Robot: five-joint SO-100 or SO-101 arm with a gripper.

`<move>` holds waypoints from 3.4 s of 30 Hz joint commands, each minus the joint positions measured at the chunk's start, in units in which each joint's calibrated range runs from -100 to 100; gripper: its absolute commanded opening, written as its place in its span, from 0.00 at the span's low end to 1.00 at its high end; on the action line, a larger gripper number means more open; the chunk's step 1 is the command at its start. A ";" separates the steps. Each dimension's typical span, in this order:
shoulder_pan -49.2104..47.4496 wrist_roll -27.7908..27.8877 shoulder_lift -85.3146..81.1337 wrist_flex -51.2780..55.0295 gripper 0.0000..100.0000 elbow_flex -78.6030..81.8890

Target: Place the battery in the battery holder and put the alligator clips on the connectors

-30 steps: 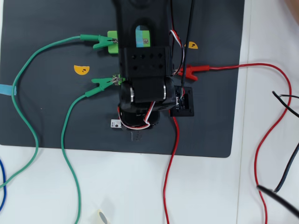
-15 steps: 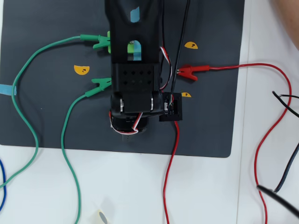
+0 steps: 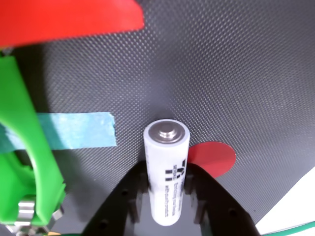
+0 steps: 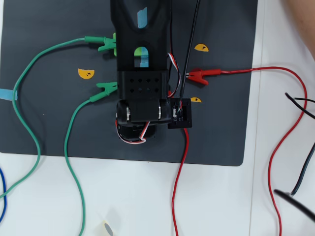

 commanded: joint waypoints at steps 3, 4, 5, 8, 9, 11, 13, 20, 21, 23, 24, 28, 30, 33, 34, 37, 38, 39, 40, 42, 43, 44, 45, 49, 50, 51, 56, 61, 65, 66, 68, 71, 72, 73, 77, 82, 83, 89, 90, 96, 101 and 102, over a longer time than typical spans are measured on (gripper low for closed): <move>1.33 0.30 -1.34 -1.86 0.01 1.78; 1.64 0.30 -1.43 -2.80 0.01 2.30; 2.44 0.20 -1.77 -3.40 0.01 2.65; 2.65 -0.01 -10.62 -3.58 0.01 7.57; 2.14 -0.06 -15.89 -3.58 0.01 10.55; -0.08 -0.22 -25.08 -3.58 0.01 16.07; -2.00 -1.00 -31.88 -3.58 0.01 21.34; -7.75 -6.16 -44.98 -3.58 0.01 35.64; -8.56 -6.31 -44.98 -3.58 0.01 36.16; -10.98 -7.04 -44.98 -3.66 0.01 37.65; -11.29 -7.25 -44.30 -4.01 0.01 37.83; -10.58 -7.25 -37.67 -6.76 0.01 37.92; -10.48 -7.25 -35.37 -7.87 0.01 37.83; -9.87 -7.36 -33.75 -9.42 0.01 37.92; -9.47 -7.72 -33.41 -9.42 0.01 37.92; -6.84 -8.03 -31.29 -9.59 0.01 37.92; -6.74 -8.03 -31.12 -9.59 0.01 37.92; -6.74 -8.03 -31.12 -9.59 0.01 37.92; -6.74 -8.03 -31.12 -9.59 0.01 37.92; -6.74 -8.03 -31.12 -9.51 0.01 37.92; -6.74 -8.03 -31.03 -9.51 0.01 38.27; -6.84 -8.03 -31.03 -9.59 0.01 39.14; -6.94 -8.03 -31.03 -9.59 0.01 39.32; -7.05 -8.03 -31.03 -10.11 0.01 39.58; -7.05 -8.03 -31.03 -11.57 0.01 39.76; -7.25 -8.03 -31.03 -12.34 0.01 39.76; -7.55 -8.03 -31.03 -12.34 0.01 39.76; -7.55 -8.03 -31.03 -12.34 0.01 40.90; -7.65 -8.03 -31.03 -12.34 0.01 41.07; -7.65 -8.03 -31.03 -12.34 0.01 41.07; -7.65 -8.03 -31.03 -12.34 0.01 41.16; -7.75 -8.03 -31.03 -12.34 0.01 41.16; -8.46 -8.03 -31.03 -12.43 0.01 41.16; -9.06 -8.03 -31.03 -12.43 0.01 41.16; -10.48 -7.88 -30.95 -12.43 0.01 41.25; -9.87 -7.67 -27.89 -12.43 0.01 40.46; -9.77 -7.67 -27.89 -12.43 0.01 40.46; -6.94 -6.68 -28.06 -14.66 0.01 41.07; -6.54 -6.52 -27.89 -15.35 0.01 41.16; -6.14 -6.42 -27.54 -15.87 0.01 41.25; -6.14 -4.60 -27.63 -15.26 0.14 41.51; -6.04 -4.60 -28.23 -15.61 0.15 42.92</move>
